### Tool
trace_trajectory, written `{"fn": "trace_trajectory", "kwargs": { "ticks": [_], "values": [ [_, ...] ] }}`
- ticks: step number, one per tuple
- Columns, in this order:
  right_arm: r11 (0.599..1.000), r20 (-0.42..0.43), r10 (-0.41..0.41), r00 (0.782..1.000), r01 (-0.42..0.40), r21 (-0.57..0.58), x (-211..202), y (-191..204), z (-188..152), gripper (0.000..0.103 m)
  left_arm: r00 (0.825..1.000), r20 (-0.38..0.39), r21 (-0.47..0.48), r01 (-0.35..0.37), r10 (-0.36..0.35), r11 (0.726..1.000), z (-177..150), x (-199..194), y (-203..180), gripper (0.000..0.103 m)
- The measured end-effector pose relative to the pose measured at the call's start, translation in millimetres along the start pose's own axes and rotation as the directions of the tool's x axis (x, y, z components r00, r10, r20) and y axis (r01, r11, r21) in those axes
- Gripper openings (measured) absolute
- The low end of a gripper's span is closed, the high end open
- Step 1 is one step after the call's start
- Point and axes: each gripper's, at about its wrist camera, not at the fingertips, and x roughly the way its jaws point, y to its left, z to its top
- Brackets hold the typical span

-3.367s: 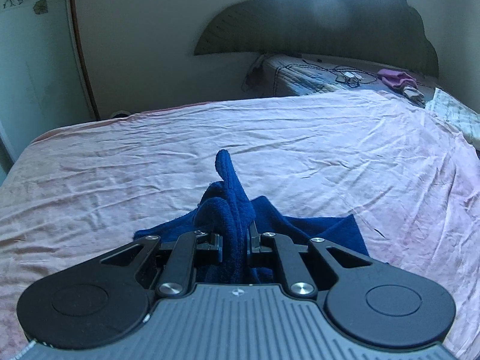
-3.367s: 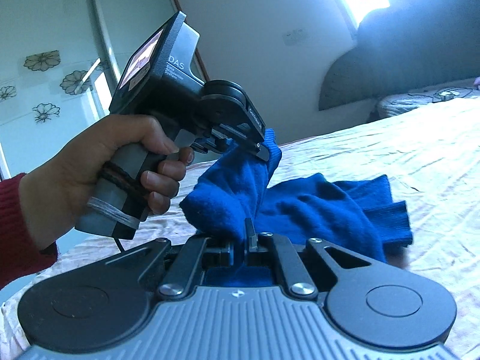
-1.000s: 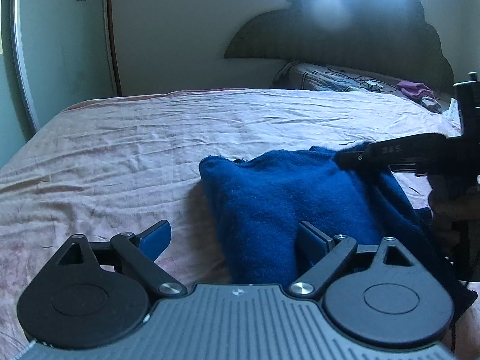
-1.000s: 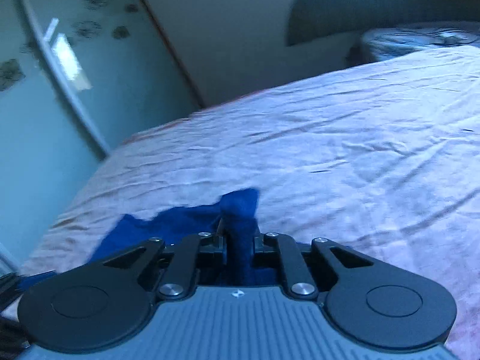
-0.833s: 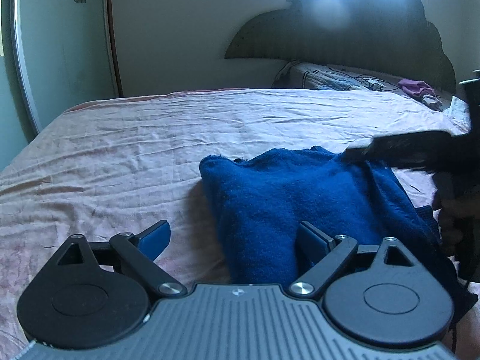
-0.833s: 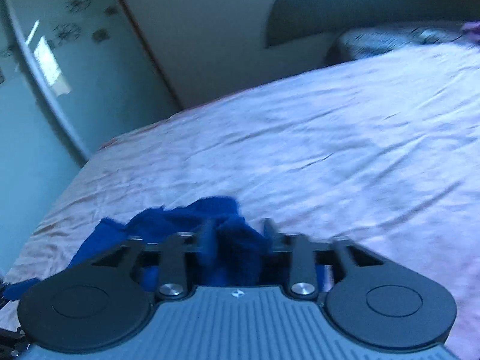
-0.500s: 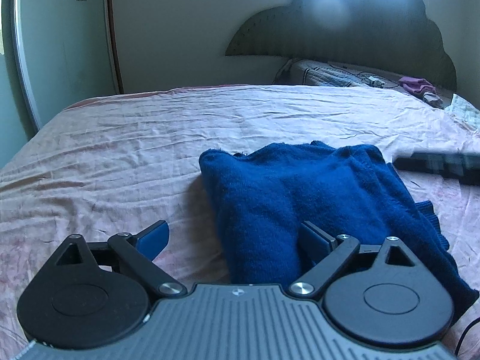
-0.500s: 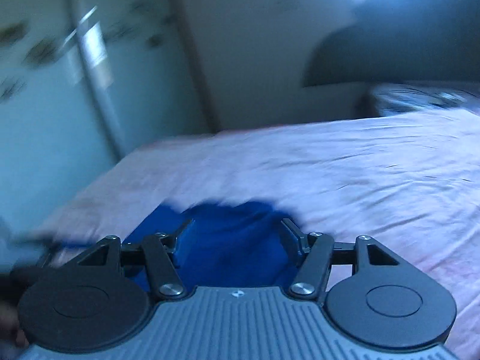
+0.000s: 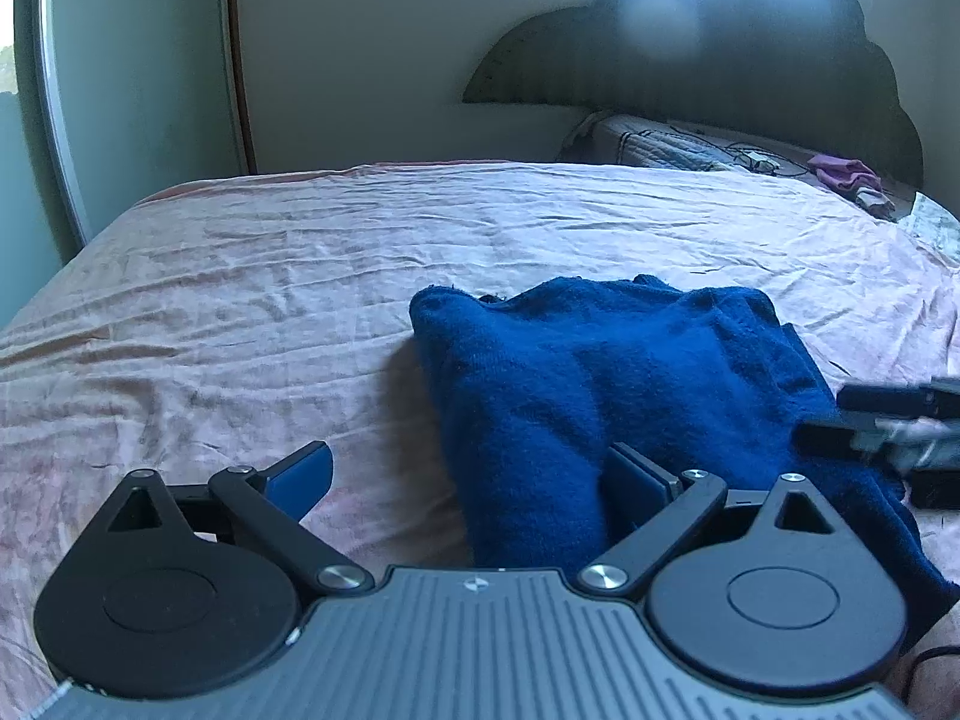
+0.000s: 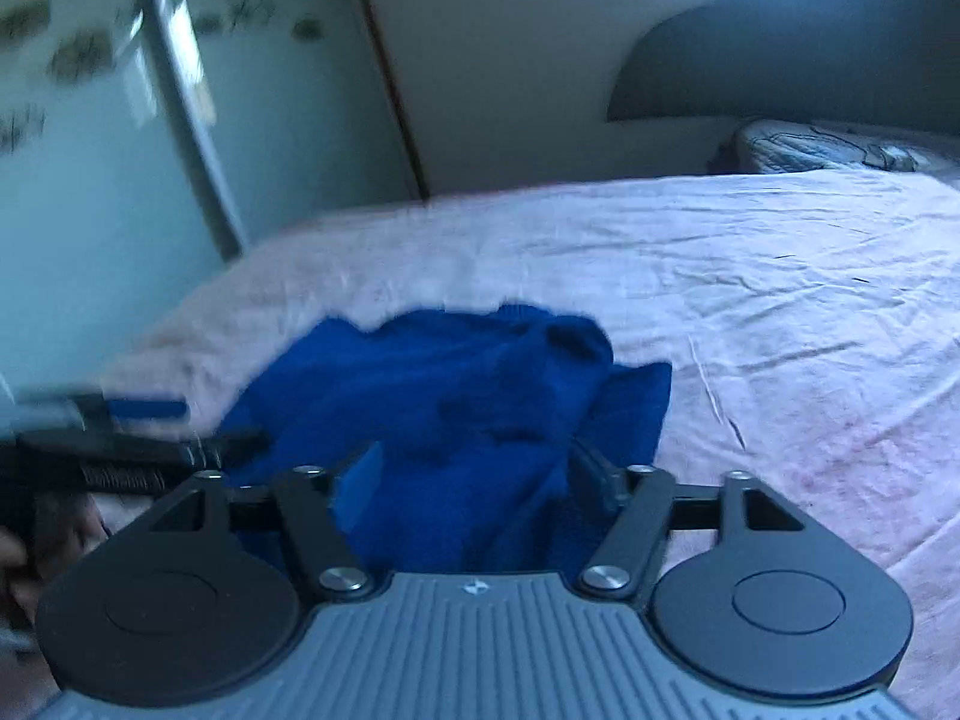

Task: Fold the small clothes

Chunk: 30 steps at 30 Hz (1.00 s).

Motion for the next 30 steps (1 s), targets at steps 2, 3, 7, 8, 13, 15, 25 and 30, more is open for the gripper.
{"fn": "trace_trajectory", "kwargs": {
  "ticks": [2, 3, 7, 8, 13, 15, 25, 30],
  "values": [
    [0.995, -0.027, -0.090, 0.996, 0.089, -0.037, 8, -2, -4, 0.073, 1.000, 0.008, 0.002, 0.009, -0.009, 1.000, -1, -3, 1, 0.098],
    [0.992, -0.013, -0.123, 0.992, 0.123, -0.015, 7, -7, -4, 0.073, 1.000, 0.017, 0.008, 0.020, -0.020, 1.000, -1, -6, 3, 0.098],
    [0.977, 0.070, -0.133, 0.989, 0.120, 0.174, -19, -43, 0, 0.083, 0.993, 0.061, -0.012, 0.100, -0.099, 0.995, -3, -14, 26, 0.100],
    [0.973, 0.067, -0.114, 0.991, 0.098, 0.210, -23, -52, 0, 0.087, 0.989, 0.057, -0.048, 0.140, -0.137, 0.989, -3, -13, 37, 0.100],
    [0.944, -0.010, 0.058, 0.998, -0.052, 0.325, -17, -78, -10, 0.087, 0.936, -0.030, -0.310, 0.326, -0.351, 0.893, -1, 13, 73, 0.100],
    [0.929, -0.016, 0.106, 0.994, -0.093, 0.359, -16, -79, -15, 0.088, 0.906, -0.060, -0.384, 0.366, -0.418, 0.848, -5, 24, 78, 0.100],
    [0.937, -0.007, 0.221, 0.975, -0.210, 0.280, 13, -46, -13, 0.076, 0.871, -0.043, -0.341, 0.448, -0.490, 0.826, -6, 49, 45, 0.097],
    [0.874, 0.043, 0.290, 0.956, -0.283, 0.395, 37, -56, -9, 0.060, 0.864, -0.012, -0.364, 0.465, -0.503, 0.807, -3, 65, 43, 0.077]
  ]
}}
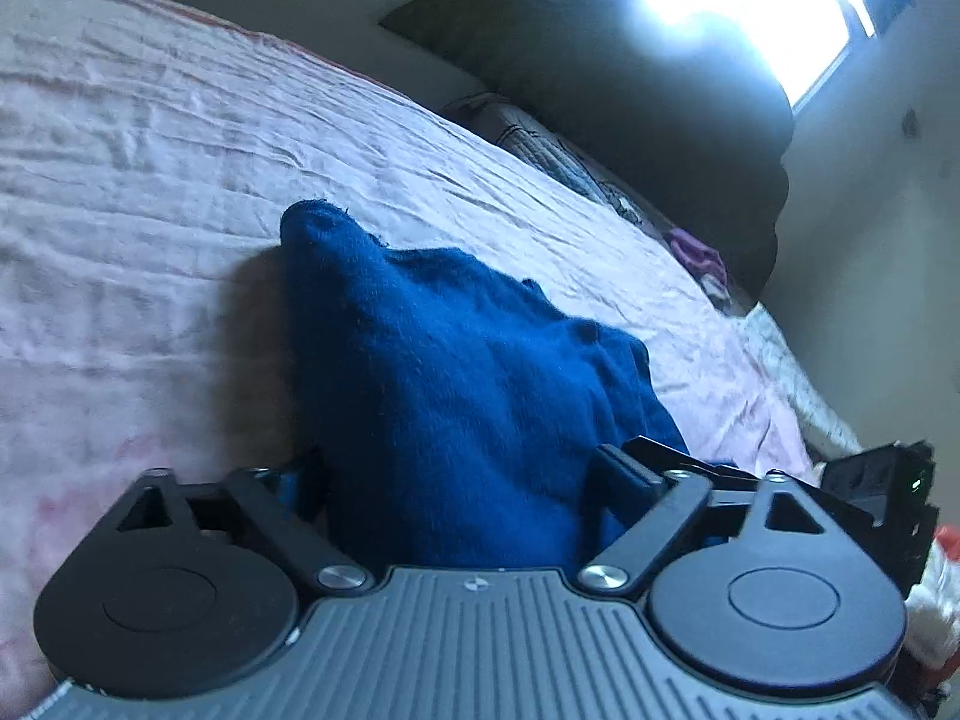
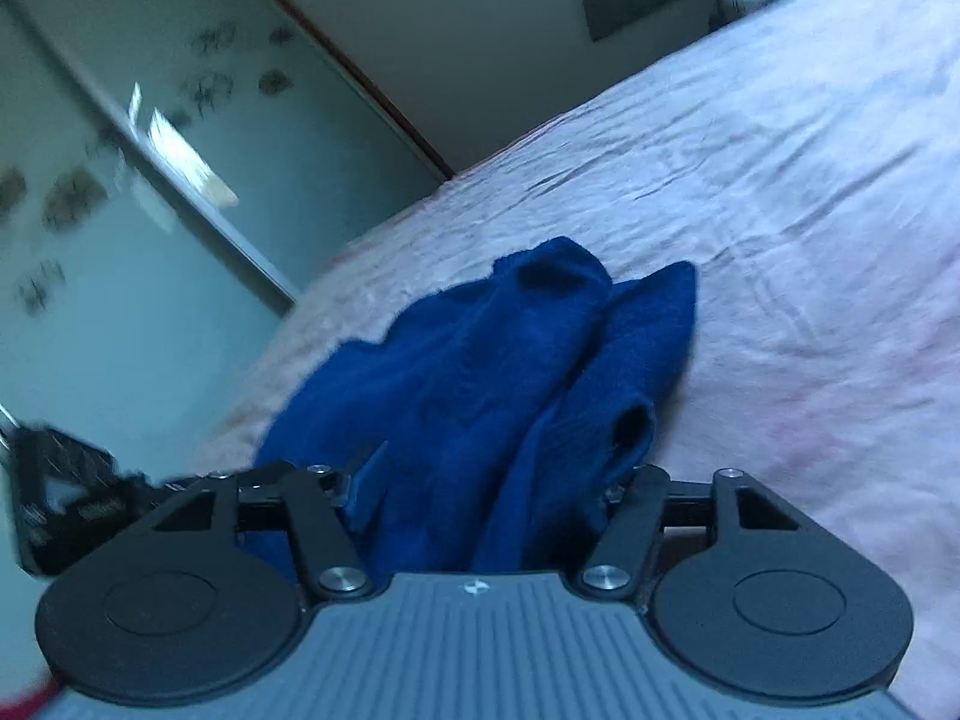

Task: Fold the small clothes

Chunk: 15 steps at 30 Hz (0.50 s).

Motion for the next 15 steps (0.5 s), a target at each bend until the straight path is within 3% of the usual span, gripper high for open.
{"fn": "trace_trajectory", "kwargs": {
  "ticks": [2, 4, 7, 10, 15],
  "values": [
    [0.999, -0.009, 0.023, 1.000, -0.022, 0.045, 4, -6, 3, 0.038, 1.000, -0.001, -0.004, -0.008, 0.008, 1.000, 1, 0, 5, 0.053],
    [0.997, -0.029, 0.045, 0.999, -0.043, 0.056, 7, -6, 1, 0.025, 1.000, -0.001, 0.002, 0.007, -0.007, 1.000, 1, -2, 10, 0.037],
    [0.995, -0.006, 0.072, 0.997, -0.071, 0.068, 3, 3, -4, 0.023, 1.000, 0.023, 0.026, 0.009, -0.010, 1.000, 3, -13, 11, 0.026],
    [0.993, 0.030, 0.103, 0.994, -0.105, 0.062, -1, 21, 0, 0.023, 0.999, 0.042, 0.057, -0.011, 0.009, 0.998, 8, -26, 6, 0.025],
    [0.985, 0.059, 0.174, 0.983, -0.174, -0.011, 4, 66, 13, 0.023, 0.988, 0.141, 0.143, -0.078, 0.058, 0.987, 29, -65, -1, 0.026]
  ]
}}
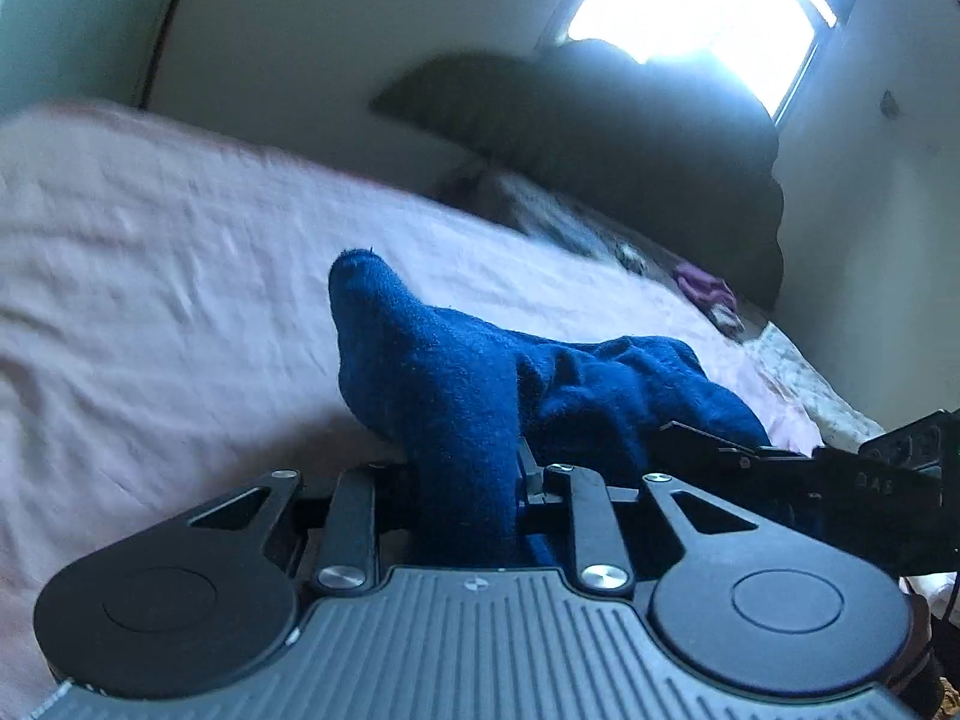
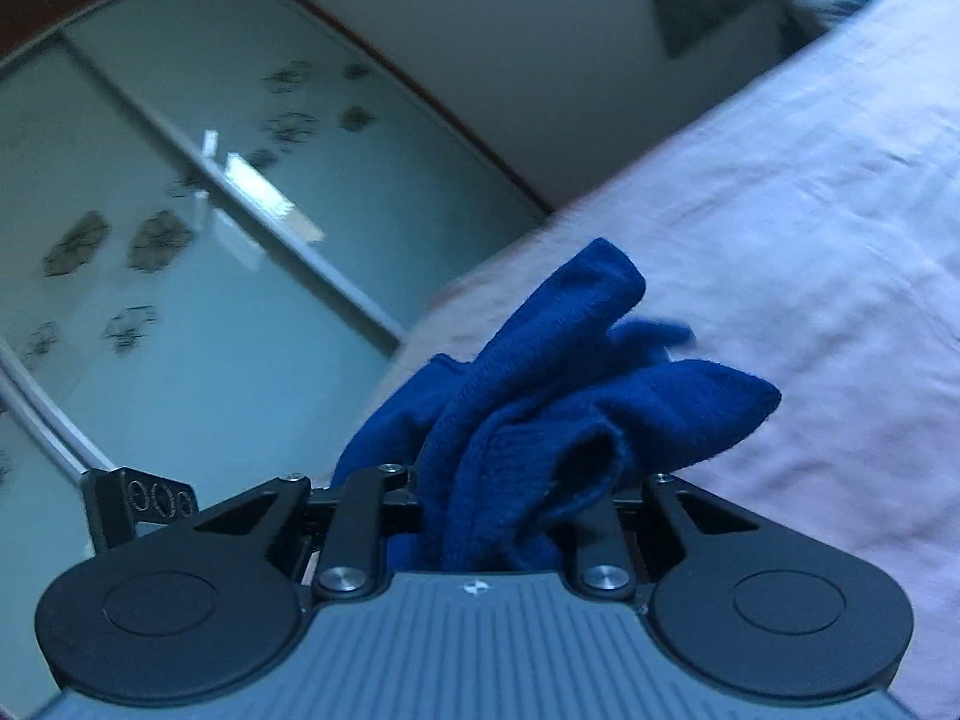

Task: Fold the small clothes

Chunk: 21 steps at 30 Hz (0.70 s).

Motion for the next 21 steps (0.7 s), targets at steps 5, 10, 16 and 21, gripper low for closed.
{"fn": "trace_trajectory", "kwargs": {
  "ticks": [5, 10, 16, 21],
  "values": [
    [0.997, -0.033, -0.075, 0.997, 0.075, -0.006, 28, 7, 3, 0.040, 0.991, -0.053, 0.000, -0.121, 0.121, 0.993, 17, -5, 20, 0.046],
    [0.898, 0.001, -0.425, 0.905, 0.421, -0.129, 26, 1, -8, 0.063, 0.944, -0.048, 0.050, -0.325, 0.327, 0.944, 4, -12, 31, 0.062],
    [0.843, 0.136, -0.412, 0.901, 0.433, -0.320, -30, 54, -32, 0.065, 0.944, -0.052, 0.075, -0.321, 0.325, 0.944, -28, -43, 11, 0.078],
    [0.739, 0.048, -0.443, 0.895, 0.395, -0.545, -15, 80, -78, 0.078, 0.915, -0.066, 0.143, -0.386, 0.398, 0.911, -61, -38, -2, 0.085]
  ]
}}
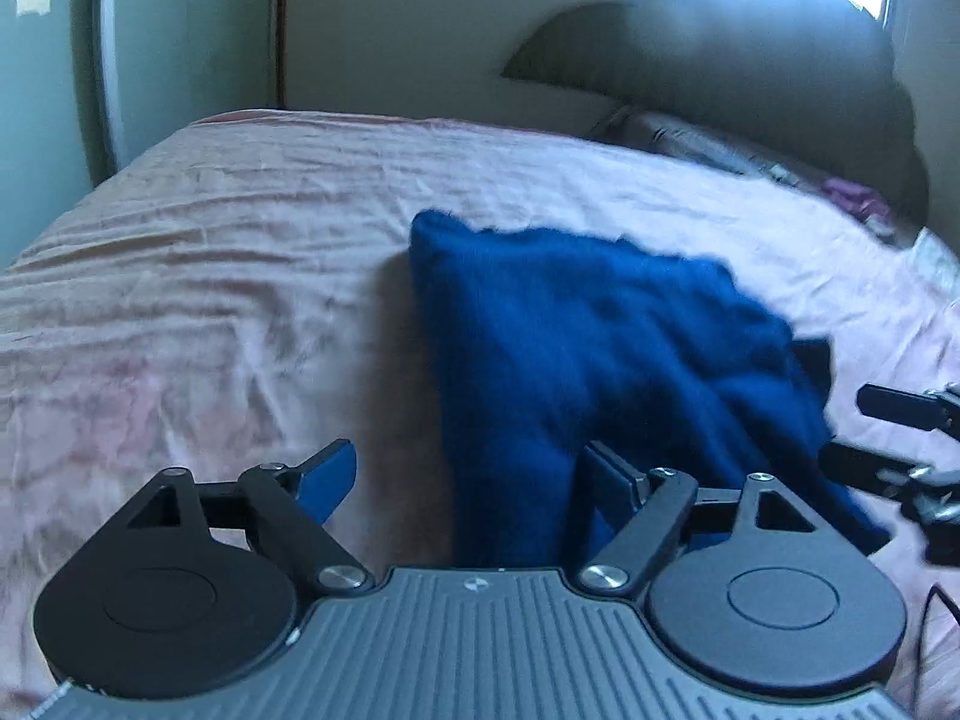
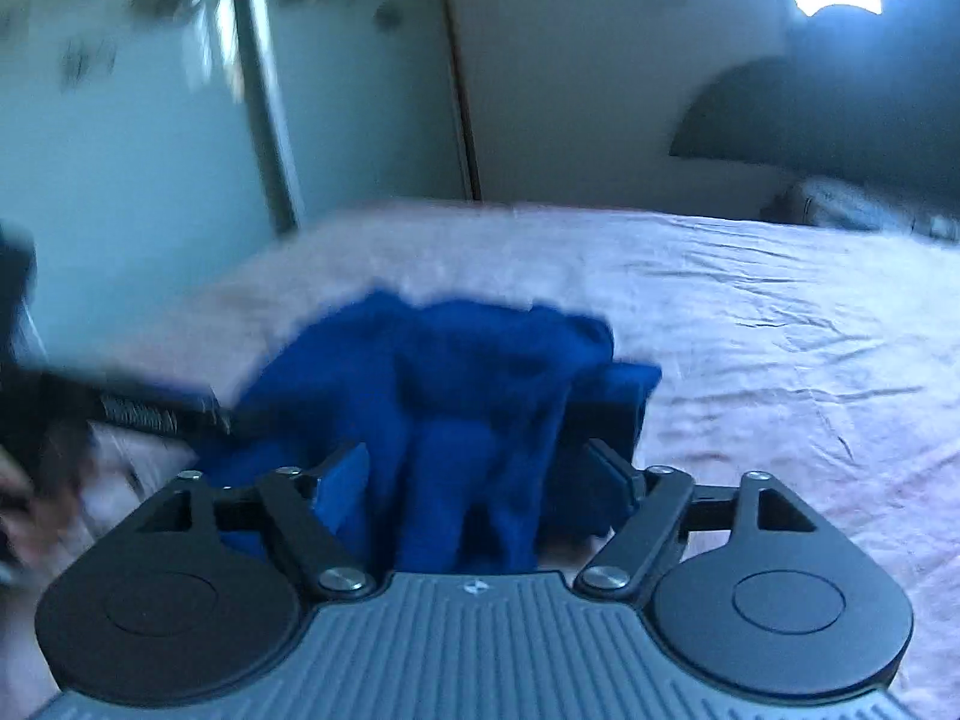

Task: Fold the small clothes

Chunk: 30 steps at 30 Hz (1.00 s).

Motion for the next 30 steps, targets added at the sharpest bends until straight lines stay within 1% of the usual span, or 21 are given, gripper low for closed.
{"fn": "trace_trajectory", "kwargs": {
  "ticks": [1, 2, 3, 4, 5, 6, 7, 8, 9, 11, 14, 19, 20, 25, 30],
  "values": [
    [0.997, -0.036, -0.064, 0.997, 0.063, -0.036, 7, 4, -5, 0.078, 1.000, 0.003, -0.005, -0.010, 0.010, 1.000, -3, -5, 0, 0.084],
    [0.990, -0.066, -0.131, 0.989, 0.128, -0.051, 13, 7, -8, 0.078, 1.000, 0.014, -0.010, -0.012, 0.012, 1.000, -5, -10, 1, 0.084],
    [0.981, -0.077, -0.192, 0.978, 0.189, -0.046, 12, 9, -10, 0.078, 0.999, 0.034, -0.015, -0.016, 0.017, 1.000, -6, -18, 1, 0.084],
    [0.980, -0.058, -0.197, 0.979, 0.196, -0.019, 4, 10, -11, 0.078, 0.998, 0.059, -0.014, -0.027, 0.028, 1.000, -8, -27, 0, 0.086],
    [0.985, -0.028, -0.173, 0.984, 0.174, 0.018, -8, 12, -11, 0.081, 0.996, 0.078, -0.007, -0.040, 0.041, 0.999, -10, -35, -1, 0.088],
    [0.988, 0.005, -0.141, 0.990, 0.140, 0.064, -19, 13, -10, 0.086, 0.994, 0.095, -0.001, -0.055, 0.055, 0.998, -12, -42, -2, 0.092],
    [0.988, 0.029, -0.117, 0.993, 0.114, 0.105, -27, 13, -11, 0.098, 0.991, 0.112, 0.001, -0.068, 0.068, 0.998, -14, -48, -4, 0.095],
    [0.985, 0.052, -0.101, 0.994, 0.093, 0.145, -35, 13, -12, 0.103, 0.988, 0.129, -0.001, -0.081, 0.080, 0.997, -18, -55, -6, 0.095],
    [0.980, 0.071, -0.095, 0.993, 0.081, 0.181, -42, 15, -15, 0.103, 0.986, 0.139, 0.000, -0.090, 0.089, 0.996, -21, -59, -8, 0.097],
    [0.972, 0.068, -0.104, 0.992, 0.088, 0.217, -48, 20, -18, 0.103, 0.987, 0.134, 0.008, -0.091, 0.089, 0.996, -27, -65, -12, 0.097],
    [0.970, 0.034, -0.114, 0.993, 0.104, 0.222, -47, 35, -22, 0.103, 0.992, 0.108, 0.011, -0.074, 0.072, 0.997, -38, -67, -15, 0.097],
    [0.969, 0.037, -0.093, 0.995, 0.082, 0.232, -52, 51, -31, 0.103, 0.993, 0.096, 0.016, -0.076, 0.075, 0.997, -58, -70, -19, 0.097],
    [0.972, 0.037, -0.090, 0.995, 0.079, 0.223, -52, 54, -33, 0.103, 0.993, 0.095, 0.014, -0.078, 0.076, 0.997, -62, -72, -19, 0.097],
    [0.977, 0.017, -0.125, 0.992, 0.120, 0.176, -53, 68, -44, 0.103, 0.990, 0.097, 0.009, -0.099, 0.098, 0.995, -72, -75, -18, 0.098],
    [0.982, 0.001, -0.133, 0.991, 0.132, 0.135, -53, 78, -53, 0.103, 0.990, 0.090, -0.012, -0.108, 0.109, 0.994, -78, -75, -13, 0.098]
  ]
}}
